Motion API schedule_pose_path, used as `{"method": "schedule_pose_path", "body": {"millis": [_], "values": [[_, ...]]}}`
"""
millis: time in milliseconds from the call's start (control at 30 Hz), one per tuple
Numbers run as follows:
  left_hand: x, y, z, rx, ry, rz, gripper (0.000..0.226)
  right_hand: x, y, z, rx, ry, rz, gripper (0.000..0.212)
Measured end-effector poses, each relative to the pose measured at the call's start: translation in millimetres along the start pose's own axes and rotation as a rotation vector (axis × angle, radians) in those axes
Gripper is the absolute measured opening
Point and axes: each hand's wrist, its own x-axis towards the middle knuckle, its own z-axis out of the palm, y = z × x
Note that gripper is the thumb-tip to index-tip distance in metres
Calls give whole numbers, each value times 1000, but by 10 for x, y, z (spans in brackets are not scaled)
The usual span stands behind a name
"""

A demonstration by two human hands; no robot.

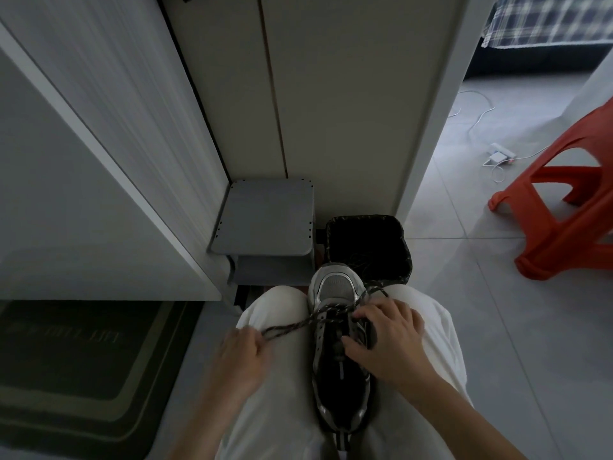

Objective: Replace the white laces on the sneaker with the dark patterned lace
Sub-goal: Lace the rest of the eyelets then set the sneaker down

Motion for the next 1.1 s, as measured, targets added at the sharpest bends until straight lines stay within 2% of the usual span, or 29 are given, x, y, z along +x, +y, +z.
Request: {"method": "schedule_pose_path", "body": {"millis": [33, 100, 133, 200, 267, 367, 500, 567, 633, 700, 800, 933, 1033, 1100], "values": [[-8, 105, -16, 110, 123, 44, 17, -9, -2, -2, -15, -16, 0, 54], [10, 357, 3, 109, 322, 244, 21, -32, -1, -2, -40, -35, -6, 59], [27, 495, 41, 71, 341, 381, 17, -43, 1, -2, -39, -30, -8, 59], [73, 722, 165, 81, 240, 540, 16, -49, 16, -13, -18, -7, -1, 59], [149, 802, 323, 183, 143, 540, 22, -41, 27, -32, -7, -4, 18, 62], [229, 836, 391, 287, 145, 513, 16, -17, 22, -50, 7, -16, 62, 73], [185, 805, 280, 99, 169, 476, 7, 14, -44, -17, 29, 23, 200, 101], [114, 712, 163, 32, 157, 434, 16, 41, -49, -2, 39, -21, 243, 114], [57, 536, 52, -23, 139, 387, 18, 62, -13, -11, 44, -64, 266, 117], [12, 296, -37, -90, 116, 339, 17, 79, 27, -31, 51, -106, 267, 115], [-60, -106, -144, -135, 71, 147, 19, 86, 47, -53, 82, -131, 247, 109], [-80, -530, -211, -11, -88, -45, 18, 78, 17, -64, 48, -157, 169, 85], [-71, -463, -178, 99, -191, 38, 10, 88, -17, -66, 27, -162, 127, 67], [-52, -292, -126, 134, -25, 138, 21, 115, -14, -65, 56, -120, 121, 52]]}}
